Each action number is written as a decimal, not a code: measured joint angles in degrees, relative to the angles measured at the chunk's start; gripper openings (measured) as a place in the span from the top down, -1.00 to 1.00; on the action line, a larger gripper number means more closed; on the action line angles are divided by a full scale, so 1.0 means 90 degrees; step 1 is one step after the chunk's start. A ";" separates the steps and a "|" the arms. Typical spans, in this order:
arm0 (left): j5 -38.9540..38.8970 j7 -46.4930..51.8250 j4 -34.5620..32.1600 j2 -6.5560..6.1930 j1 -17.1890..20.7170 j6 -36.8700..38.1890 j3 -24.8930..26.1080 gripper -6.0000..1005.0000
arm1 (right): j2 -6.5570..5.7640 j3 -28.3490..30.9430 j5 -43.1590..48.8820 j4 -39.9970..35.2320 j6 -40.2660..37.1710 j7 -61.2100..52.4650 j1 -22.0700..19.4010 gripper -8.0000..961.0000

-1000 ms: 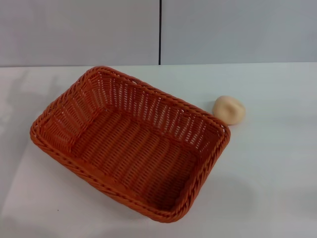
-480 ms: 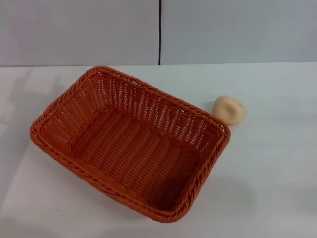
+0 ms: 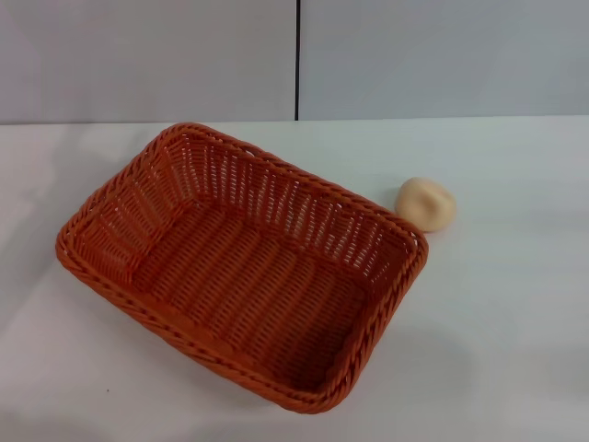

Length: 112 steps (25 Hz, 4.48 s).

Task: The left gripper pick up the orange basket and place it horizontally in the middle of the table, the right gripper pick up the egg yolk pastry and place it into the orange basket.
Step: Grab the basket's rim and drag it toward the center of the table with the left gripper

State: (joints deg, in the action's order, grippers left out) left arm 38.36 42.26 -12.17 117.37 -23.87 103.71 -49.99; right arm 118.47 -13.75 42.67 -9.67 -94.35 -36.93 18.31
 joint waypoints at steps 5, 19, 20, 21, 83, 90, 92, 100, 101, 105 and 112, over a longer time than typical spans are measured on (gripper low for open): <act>0.0156 0.0962 -0.1358 -0.0289 0.0044 -0.1156 -0.1187 -0.63 | 0.0000 -0.0008 0.0001 0.0000 0.0066 0.0000 -0.0004 -0.47; 0.4733 0.5195 -0.4747 -0.0522 -0.0440 -0.2784 -0.0249 -0.62 | 0.0000 0.0032 0.0000 0.0000 0.0172 0.0001 -0.0077 -0.47; 0.4733 0.5195 -0.4747 -0.0522 -0.0440 -0.2784 -0.0249 -0.62 | 0.0000 0.0032 0.0000 0.0000 0.0172 0.0001 -0.0077 -0.47; 0.5178 0.5599 -0.4982 -0.0532 -0.0500 -0.2782 -0.0166 -0.62 | 0.0000 0.0033 -0.0003 0.0000 0.0175 0.0001 -0.0078 -0.47; 1.2707 0.9916 -0.5842 0.0070 -0.1908 -0.2084 -0.0766 -0.19 | 0.0000 -0.0008 -0.0004 0.0000 0.0397 0.0002 0.0000 -0.47; 1.2731 0.9899 -0.5853 0.0074 -0.1910 -0.2092 -0.0829 0.14 | -0.0003 0.0015 -0.0001 0.0000 0.0412 0.0002 -0.0004 -0.47; 1.2730 0.9905 -0.5882 0.0074 -0.1909 -0.2086 -0.0842 0.24 | -0.0005 0.0009 0.0002 0.0000 0.0451 0.0002 0.0001 -0.47; 1.2640 1.0209 -0.6004 0.0071 -0.1920 -0.1975 -0.0610 0.53 | -0.0009 0.0004 -0.0004 0.0000 0.0487 0.0002 0.0013 -0.47; 1.2640 1.0209 -0.6004 0.0071 -0.1920 -0.1975 -0.0610 0.57 | -0.0010 0.0009 -0.0005 0.0000 0.0491 0.0002 0.0016 -0.47; 1.2557 1.0762 -0.6108 0.0033 -0.1941 -0.1860 0.0026 0.62 | -0.0010 0.0005 -0.0015 -0.0009 0.0592 0.0002 0.0043 -0.47; 1.2538 1.1034 -0.6119 0.0017 -0.1828 -0.1693 0.1149 0.64 | -0.0013 -0.0005 -0.0020 -0.0018 0.0666 0.0002 0.0077 -0.47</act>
State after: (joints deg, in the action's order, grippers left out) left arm 151.20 141.57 -67.24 117.52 -40.33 88.48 -39.64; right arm 118.36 -13.80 42.48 -9.83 -88.36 -36.91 19.00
